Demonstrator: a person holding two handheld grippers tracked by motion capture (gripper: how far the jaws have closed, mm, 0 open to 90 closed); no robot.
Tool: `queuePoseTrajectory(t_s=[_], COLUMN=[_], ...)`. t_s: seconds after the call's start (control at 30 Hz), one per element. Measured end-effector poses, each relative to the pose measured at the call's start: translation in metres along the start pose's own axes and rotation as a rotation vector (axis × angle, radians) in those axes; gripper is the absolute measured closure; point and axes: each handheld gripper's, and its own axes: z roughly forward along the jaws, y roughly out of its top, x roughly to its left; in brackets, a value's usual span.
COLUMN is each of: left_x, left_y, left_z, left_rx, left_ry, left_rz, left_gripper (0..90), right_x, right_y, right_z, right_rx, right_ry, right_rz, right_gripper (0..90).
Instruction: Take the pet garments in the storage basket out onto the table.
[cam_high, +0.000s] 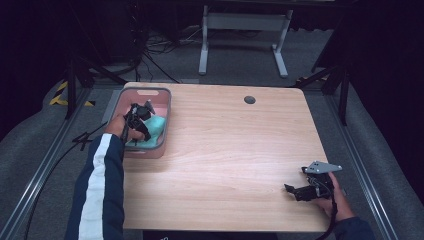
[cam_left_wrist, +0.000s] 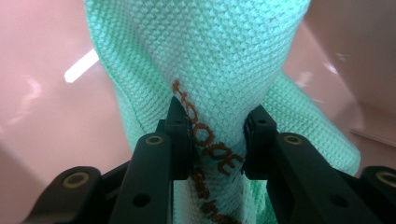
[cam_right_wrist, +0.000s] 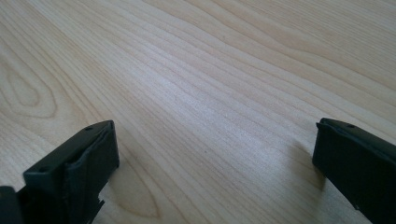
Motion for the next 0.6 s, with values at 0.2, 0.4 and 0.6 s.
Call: queuePoseTrajectory(t_s=[0.2, 0.4, 0.6], left_x=[0.000, 0.001, -0.004], left_y=[-0.009, -0.025, -0.040], left_z=[-0.024, -0.052, -0.074], left_rx=[-0.140, -0.287, -0.408], left_ry=[0.052, 0.093, 0.095], left_rz=[-0.017, -0.042, -0.033], left_gripper=[71.3, 71.7, 71.8], right_x=[0.000, 0.000, 0.000], right_y=[0.000, 0.000, 0.000], right_z=[0.000, 0.000, 0.000], right_rx=[0.000, 0.000, 0.000], right_ry=[0.000, 0.000, 0.000], right_rz=[0.000, 0.000, -0.001], right_gripper=[0.7, 0.7, 0.7])
